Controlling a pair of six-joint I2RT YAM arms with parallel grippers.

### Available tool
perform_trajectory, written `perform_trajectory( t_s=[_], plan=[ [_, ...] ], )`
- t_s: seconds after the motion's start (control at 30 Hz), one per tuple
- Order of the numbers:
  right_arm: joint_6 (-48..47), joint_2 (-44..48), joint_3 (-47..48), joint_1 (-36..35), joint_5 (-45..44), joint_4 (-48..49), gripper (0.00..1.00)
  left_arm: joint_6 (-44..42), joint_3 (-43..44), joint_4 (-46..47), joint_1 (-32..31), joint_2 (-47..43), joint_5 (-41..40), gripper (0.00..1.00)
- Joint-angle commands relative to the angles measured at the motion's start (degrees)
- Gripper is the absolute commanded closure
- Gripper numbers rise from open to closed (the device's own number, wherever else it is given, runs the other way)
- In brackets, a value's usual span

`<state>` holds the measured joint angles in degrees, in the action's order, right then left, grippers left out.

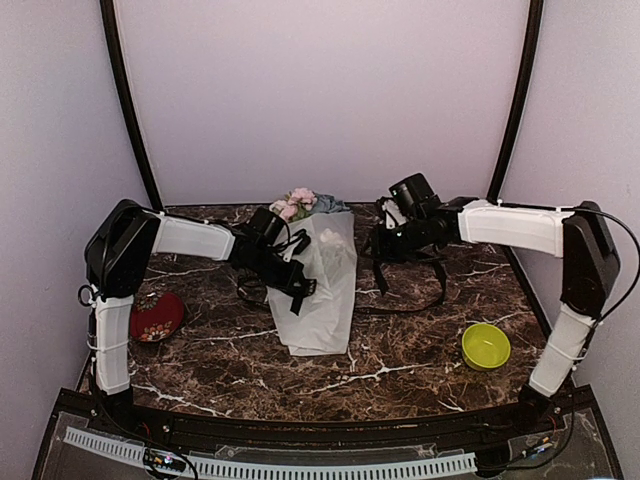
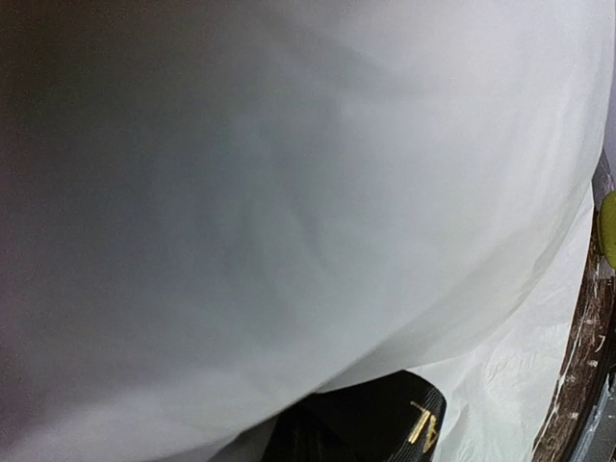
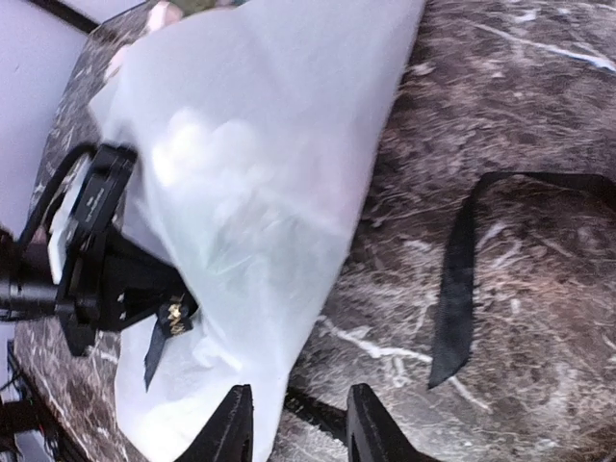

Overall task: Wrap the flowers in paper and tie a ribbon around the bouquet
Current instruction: Place the left side of the ribbon on the folded bouquet, then pick up the right side of the ribbon from the center of the board.

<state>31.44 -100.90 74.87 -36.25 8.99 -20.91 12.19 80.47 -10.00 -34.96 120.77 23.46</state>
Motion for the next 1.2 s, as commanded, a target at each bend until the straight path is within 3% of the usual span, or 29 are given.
perform_trajectory(
  t_s=[0.0, 0.2, 0.3, 0.4, 0.57, 0.6, 0.77, 0.8, 0.97, 1.17],
  plan=[
    [-4.9, -5.0, 6.0, 4.4, -10.1, -9.7, 0.68, -1.5, 1.1, -5.2, 0.1, 1.4, 0.7, 1.0],
    [-7.8, -17.1, 20.7, 5.1, -14.7, -15.9, 0.62, -2.0, 0.8, -5.2, 0.1, 1.6, 1.2, 1.0],
    [-6.9, -21.9, 25.5, 4.9, -12.4, -16.6, 0.48, -2.2, 0.8, -5.1, 0.1, 1.7, 1.6, 1.0],
    [-5.1, -24.8, 25.8, 4.6, -14.4, -14.8, 0.41, -1.8, 0.6, -4.8, 0.1, 1.7, 1.5, 1.0],
    [-3.9, -28.9, 26.8, 4.2, -15.7, -11.6, 0.41, -2.3, 1.1, -5.4, 0.1, 1.7, 1.3, 1.0],
    [-4.0, -29.9, 27.5, 4.2, -16.8, -12.6, 0.43, -2.5, 1.2, -5.6, 0.1, 1.7, 1.4, 1.0],
    [-4.4, -28.1, 24.5, 4.4, -21.0, -11.6, 0.96, -2.6, 1.5, -5.7, 0.1, 1.6, 1.5, 1.0],
    [-4.5, -27.3, 23.4, 4.7, -21.5, -10.9, 1.0, -2.6, 1.5, -5.7, 0.1, 1.7, 1.5, 1.0],
    [-9.9, -17.0, 21.8, 5.3, -16.4, -7.8, 1.0, -2.5, 1.5, -5.9, 0.1, 1.6, 1.6, 1.0],
    [-27.8, -0.6, 19.2, -0.5, -9.4, -4.5, 1.0, -3.1, 1.9, -6.3, 0.1, 1.6, 1.1, 1.0]
  ],
)
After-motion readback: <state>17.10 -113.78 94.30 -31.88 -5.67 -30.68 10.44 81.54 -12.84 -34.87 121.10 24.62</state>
